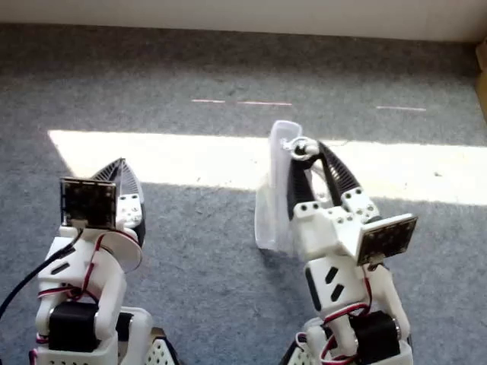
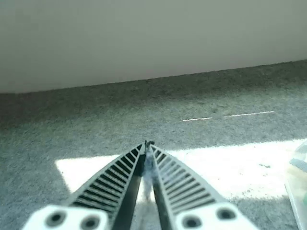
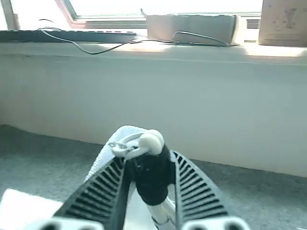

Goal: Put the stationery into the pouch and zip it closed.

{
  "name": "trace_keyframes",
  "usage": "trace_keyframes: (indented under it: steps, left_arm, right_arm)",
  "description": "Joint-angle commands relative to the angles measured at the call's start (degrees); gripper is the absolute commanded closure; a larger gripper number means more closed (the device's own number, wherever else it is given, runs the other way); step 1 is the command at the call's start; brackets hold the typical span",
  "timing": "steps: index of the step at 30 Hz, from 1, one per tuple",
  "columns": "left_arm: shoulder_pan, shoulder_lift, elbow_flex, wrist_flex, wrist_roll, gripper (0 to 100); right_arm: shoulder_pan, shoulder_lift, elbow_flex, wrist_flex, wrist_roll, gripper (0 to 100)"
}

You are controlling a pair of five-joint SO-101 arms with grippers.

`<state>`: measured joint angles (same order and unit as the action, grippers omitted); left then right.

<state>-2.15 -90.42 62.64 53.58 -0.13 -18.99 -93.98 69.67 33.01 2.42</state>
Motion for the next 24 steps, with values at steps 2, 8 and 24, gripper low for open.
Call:
trace_keyframes:
  steps: [2, 8, 24]
  left_arm:
    - [-8.2, -0.2, -0.4, -3.5, 6.8, 99]
    - [-11.6, -0.2, -0.4, -4.1, 9.4, 99]
    - [-11.6, -0.2, -0.3, -4.1, 9.2, 99]
  right_arm:
    - [-9.6, 0.8, 1.4, 5.0, 0.1, 89.1]
    - [-12.3, 1.3, 1.4, 6.5, 0.1, 88.2]
    - [-17.4, 16.4, 1.7, 3.2, 0.0, 86.8]
